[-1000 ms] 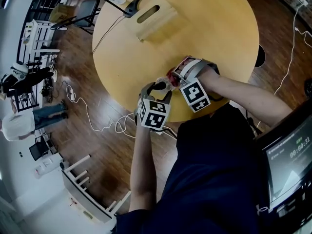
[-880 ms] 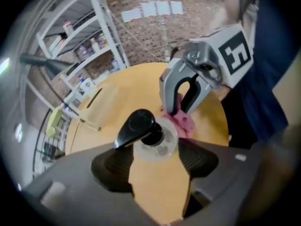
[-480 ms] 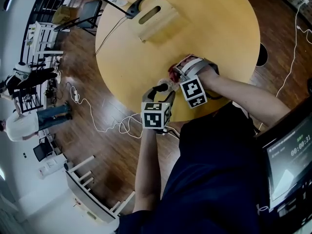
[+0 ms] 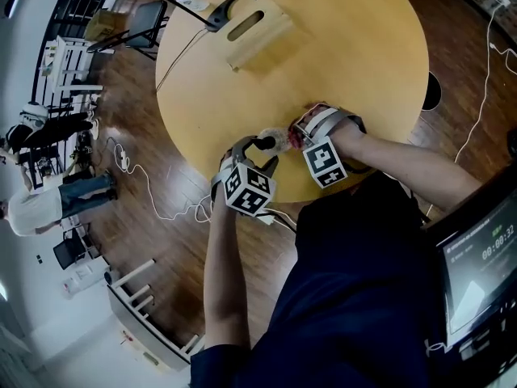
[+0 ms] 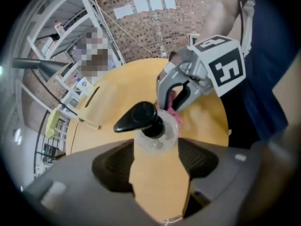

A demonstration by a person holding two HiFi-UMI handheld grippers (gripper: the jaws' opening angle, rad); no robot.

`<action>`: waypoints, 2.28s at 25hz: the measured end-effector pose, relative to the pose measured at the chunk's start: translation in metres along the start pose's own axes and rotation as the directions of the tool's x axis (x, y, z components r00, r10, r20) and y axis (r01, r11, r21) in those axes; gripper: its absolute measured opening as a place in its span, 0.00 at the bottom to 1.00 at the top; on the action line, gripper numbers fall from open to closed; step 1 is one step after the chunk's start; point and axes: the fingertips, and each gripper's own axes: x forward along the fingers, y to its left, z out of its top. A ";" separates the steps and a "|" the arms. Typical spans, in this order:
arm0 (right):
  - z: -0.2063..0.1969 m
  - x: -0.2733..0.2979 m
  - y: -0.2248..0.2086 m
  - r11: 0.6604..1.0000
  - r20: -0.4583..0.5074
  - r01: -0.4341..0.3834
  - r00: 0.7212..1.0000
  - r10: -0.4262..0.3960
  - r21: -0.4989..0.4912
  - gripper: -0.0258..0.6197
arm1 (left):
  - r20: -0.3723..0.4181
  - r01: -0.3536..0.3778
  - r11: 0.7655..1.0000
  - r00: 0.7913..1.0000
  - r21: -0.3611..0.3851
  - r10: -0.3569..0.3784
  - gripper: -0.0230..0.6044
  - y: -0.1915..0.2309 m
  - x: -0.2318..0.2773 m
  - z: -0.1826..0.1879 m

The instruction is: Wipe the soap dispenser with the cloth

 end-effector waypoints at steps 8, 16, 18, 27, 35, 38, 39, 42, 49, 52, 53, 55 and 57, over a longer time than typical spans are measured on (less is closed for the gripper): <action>0.002 -0.040 -0.061 0.980 0.060 0.184 0.980 -0.188 0.073 0.17 | 0.043 -0.061 0.937 0.996 -0.345 0.080 0.46 0.004 -0.005 0.018; -0.021 0.004 -0.020 0.995 -0.031 0.091 0.996 -0.089 0.048 0.17 | 0.022 -0.056 0.957 0.998 -0.285 0.064 0.46 -0.007 0.005 0.020; -0.023 0.019 -0.007 0.999 -0.072 0.051 0.996 -0.051 0.007 0.17 | 0.021 -0.059 0.958 0.997 -0.279 0.068 0.46 -0.005 0.007 0.017; -0.014 0.001 -0.024 0.995 -0.014 0.070 0.997 -0.071 -0.066 0.17 | 0.032 -0.061 0.961 0.997 -0.269 0.073 0.48 -0.001 0.014 0.016; -0.011 0.002 -0.015 0.996 -0.015 0.055 0.998 -0.056 -0.069 0.17 | 0.037 -0.067 0.964 0.996 -0.259 0.079 0.48 -0.001 0.013 0.013; 0.010 -0.004 0.028 0.998 0.082 -0.060 0.995 0.062 -0.026 0.17 | 0.046 -0.068 0.964 0.995 -0.257 0.083 0.48 0.000 0.015 0.008; 0.019 -0.007 0.036 0.995 0.125 -0.096 0.988 0.092 0.026 0.17 | 0.049 -0.070 0.964 0.995 -0.258 0.086 0.48 0.000 0.015 0.006; 0.035 -0.019 0.028 0.959 0.212 -0.136 0.974 0.083 0.250 0.17 | 0.053 -0.086 0.961 0.993 -0.263 0.104 0.48 0.005 0.011 -0.004; -0.036 -0.073 -0.021 0.315 0.357 -0.303 0.925 -0.131 0.899 0.17 | 0.103 -0.097 0.841 0.979 -0.533 0.178 0.49 -0.004 0.003 -0.009; -0.077 -0.086 -0.024 0.146 0.296 -0.271 0.937 -0.186 0.951 0.17 | 0.126 -0.101 0.740 0.961 -0.665 0.244 0.49 -0.006 -0.014 -0.006; -0.086 -0.086 -0.022 0.128 0.271 -0.251 0.945 -0.182 0.960 0.17 | 0.118 -0.126 0.731 0.955 -0.671 0.273 0.49 -0.003 -0.019 -0.006; -0.094 -0.086 -0.017 0.104 0.252 -0.237 0.953 -0.171 0.966 0.17 | 0.100 -0.171 0.752 0.948 -0.637 0.301 0.51 0.002 -0.020 -0.003; -0.093 -0.086 -0.011 0.089 0.253 -0.241 0.953 -0.167 0.966 0.17 | 0.094 -0.161 0.794 0.960 -0.586 0.264 0.65 0.001 -0.006 0.006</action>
